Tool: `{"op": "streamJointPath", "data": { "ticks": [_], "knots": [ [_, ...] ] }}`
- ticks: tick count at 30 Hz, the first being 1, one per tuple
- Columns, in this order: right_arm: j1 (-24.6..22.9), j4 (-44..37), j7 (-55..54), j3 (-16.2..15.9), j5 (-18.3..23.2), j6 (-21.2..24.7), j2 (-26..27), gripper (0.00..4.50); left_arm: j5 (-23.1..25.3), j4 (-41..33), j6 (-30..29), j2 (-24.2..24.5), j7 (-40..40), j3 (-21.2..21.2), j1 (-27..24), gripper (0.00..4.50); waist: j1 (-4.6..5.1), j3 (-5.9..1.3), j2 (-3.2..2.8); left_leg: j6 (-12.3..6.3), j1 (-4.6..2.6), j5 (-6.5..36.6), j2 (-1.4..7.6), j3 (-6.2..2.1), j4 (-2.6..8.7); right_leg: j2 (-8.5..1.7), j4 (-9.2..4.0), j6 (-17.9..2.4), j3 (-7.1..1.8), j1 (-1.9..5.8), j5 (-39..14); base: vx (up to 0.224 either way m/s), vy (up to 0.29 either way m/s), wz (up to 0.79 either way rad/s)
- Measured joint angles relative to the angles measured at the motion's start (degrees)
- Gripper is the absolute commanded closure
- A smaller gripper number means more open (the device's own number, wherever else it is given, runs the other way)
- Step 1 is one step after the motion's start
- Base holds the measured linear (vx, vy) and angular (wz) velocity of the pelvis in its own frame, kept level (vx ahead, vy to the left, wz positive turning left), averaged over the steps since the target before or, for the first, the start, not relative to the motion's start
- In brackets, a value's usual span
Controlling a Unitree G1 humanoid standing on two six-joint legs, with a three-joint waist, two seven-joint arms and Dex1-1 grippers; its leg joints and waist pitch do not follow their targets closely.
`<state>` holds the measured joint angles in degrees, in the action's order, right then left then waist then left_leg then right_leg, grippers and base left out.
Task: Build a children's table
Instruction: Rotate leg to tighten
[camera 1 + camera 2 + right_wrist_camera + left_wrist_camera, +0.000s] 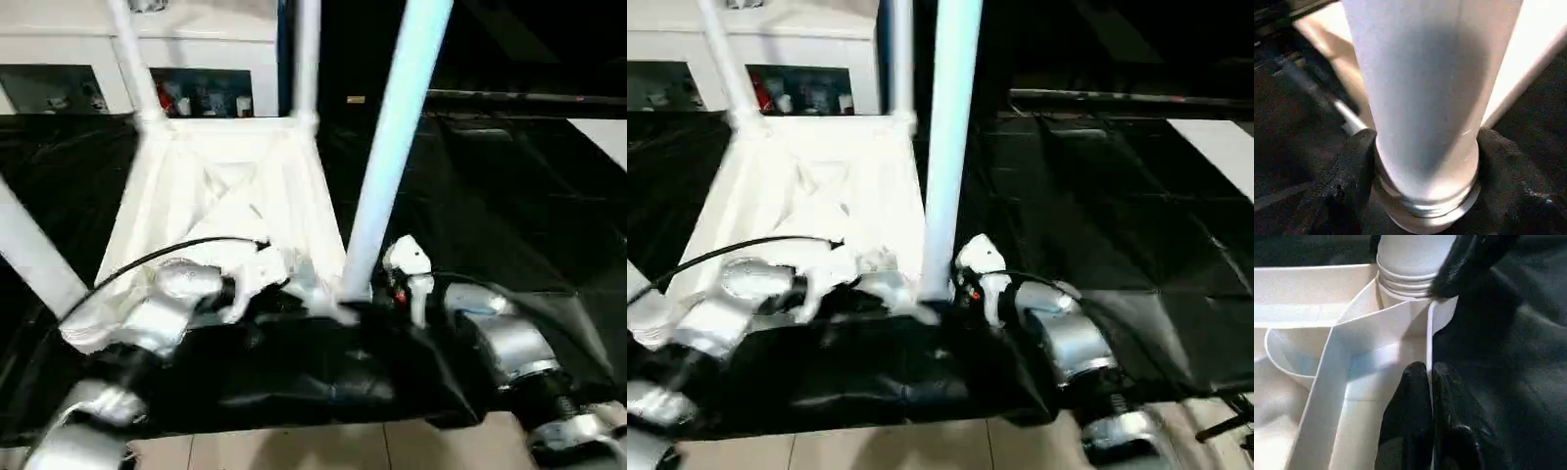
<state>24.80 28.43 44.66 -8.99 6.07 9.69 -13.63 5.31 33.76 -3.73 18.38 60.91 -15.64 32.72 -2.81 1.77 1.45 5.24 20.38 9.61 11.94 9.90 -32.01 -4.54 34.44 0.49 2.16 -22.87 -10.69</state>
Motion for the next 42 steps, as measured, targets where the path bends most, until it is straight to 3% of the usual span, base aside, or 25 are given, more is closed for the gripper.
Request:
{"op": "streamJointPath", "data": {
  "ticks": [7,12,14,20,30,40,42],
  "knots": [
    [2.17,3.17,-24.02,6.17,-1.83,3.74,10.04,1.78,3.98,7.86,-2.35,-7.76,-13.26,-0.43,5.37,4.50,0.14,-0.05,0.08,0.00,-0.29,0.00,-0.05,-0.14,-0.06,-0.02,-0.07,0.08,-0.05,0.06,-0.04,0.000,0.000,0.00],
    [3.03,5.65,-28.66,6.44,-3.36,1.22,11.15,1.78,5.22,9.90,-2.03,-9.66,-15.99,-0.91,6.51,4.50,0.13,-0.20,0.08,0.00,-0.28,0.00,-0.06,-0.15,-0.10,-0.04,-0.12,0.08,-0.06,0.16,-0.03,0.000,0.000,0.00],
    [3.03,5.84,-28.49,6.48,-3.37,0.81,11.14,1.23,5.37,10.24,-1.45,-9.67,-15.91,-0.90,6.59,4.50,0.12,-0.22,0.07,0.00,-0.27,0.00,-0.06,-0.14,-0.06,-0.04,-0.12,0.08,-0.04,0.18,-0.03,0.000,0.000,0.00],
    [3.02,5.36,-20.43,5.95,-2.05,1.06,8.38,0.65,4.78,9.86,0.75,-7.93,-13.38,-0.81,6.08,4.50,0.01,-0.20,0.06,0.00,-0.21,0.00,-0.05,-0.13,0.06,-0.02,-0.08,0.08,0.03,0.09,-0.01,0.000,0.000,0.00],
    [1.40,-2.98,9.22,-2.52,0.47,2.76,-4.94,0.58,-1.41,-0.84,1.94,1.70,5.77,-0.04,-0.59,4.50,-0.71,-0.06,-0.25,-0.04,0.14,0.03,-0.01,-0.04,0.22,0.01,-0.11,-0.11,0.09,-0.27,0.02,0.000,0.000,0.00],
    [1.56,-3.17,14.71,-4.17,0.61,1.97,-5.75,0.58,-3.18,-5.29,-0.19,4.29,9.99,-0.06,-3.11,4.50,-0.40,0.10,-0.01,-0.06,0.09,0.06,0.00,0.01,0.19,0.00,-0.07,-0.12,0.07,-0.26,0.02,0.000,0.000,0.00],
    [1.77,-3.07,14.90,-4.37,0.63,2.00,-5.70,0.84,-3.25,-5.72,-0.53,4.48,10.04,-0.02,-3.26,4.50,-0.32,0.13,0.04,-0.06,0.09,0.06,0.00,0.01,0.19,0.00,-0.07,-0.12,0.07,-0.26,0.02,0.000,0.000,0.00]
  ]
}}
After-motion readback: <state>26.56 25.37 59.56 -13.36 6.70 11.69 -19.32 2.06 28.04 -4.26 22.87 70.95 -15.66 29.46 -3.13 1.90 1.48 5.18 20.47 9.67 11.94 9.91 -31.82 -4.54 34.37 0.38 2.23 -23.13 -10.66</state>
